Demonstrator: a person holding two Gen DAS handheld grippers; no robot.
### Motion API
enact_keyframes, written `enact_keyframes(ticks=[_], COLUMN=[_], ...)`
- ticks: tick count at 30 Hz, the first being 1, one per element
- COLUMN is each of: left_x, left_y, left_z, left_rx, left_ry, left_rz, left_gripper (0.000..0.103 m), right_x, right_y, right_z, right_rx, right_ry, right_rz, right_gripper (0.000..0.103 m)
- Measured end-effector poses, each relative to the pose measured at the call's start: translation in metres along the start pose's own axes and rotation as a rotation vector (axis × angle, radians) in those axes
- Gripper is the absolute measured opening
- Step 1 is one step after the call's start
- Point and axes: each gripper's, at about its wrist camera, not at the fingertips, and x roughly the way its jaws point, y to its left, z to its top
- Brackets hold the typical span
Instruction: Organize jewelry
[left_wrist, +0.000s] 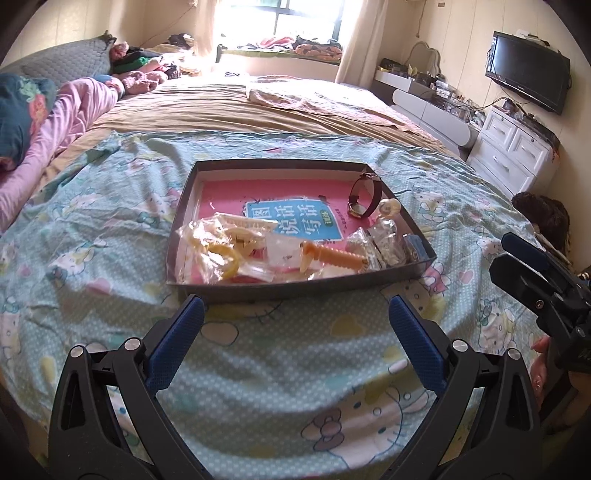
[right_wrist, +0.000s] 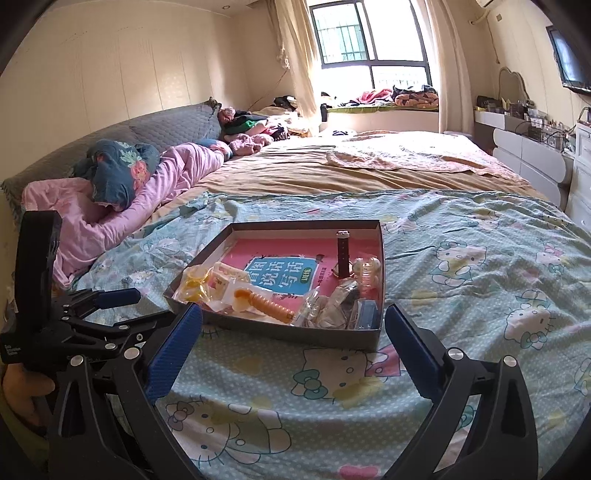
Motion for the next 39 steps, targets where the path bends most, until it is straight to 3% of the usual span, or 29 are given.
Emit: enact_keyframes(ticks=[8,17,39], left_x=[-0.016,-0.024,-0.028], left_y=[0.004,0.006,0.007], left_z=[-0.014,-0.023,-0.024], left_rx=[0.013,0.004,0.0], left_ry=[-0.009,-0.018,-0.017], left_rz=[0.02,0.028,0.061], left_gripper=[0.094,0.094,0.094], right_x=[-0.011,-0.007,-0.004], right_y=[0.016,0.027,0.026], right_z=[-0.019,-0.038,-0.039], right_rx=[-0.007,-0.001,0.001], right_ry=[-0.015,0.062,0.079], right_rz=[-0.014,0.009,-0.004], right_gripper=[0.099,0.099,0.099])
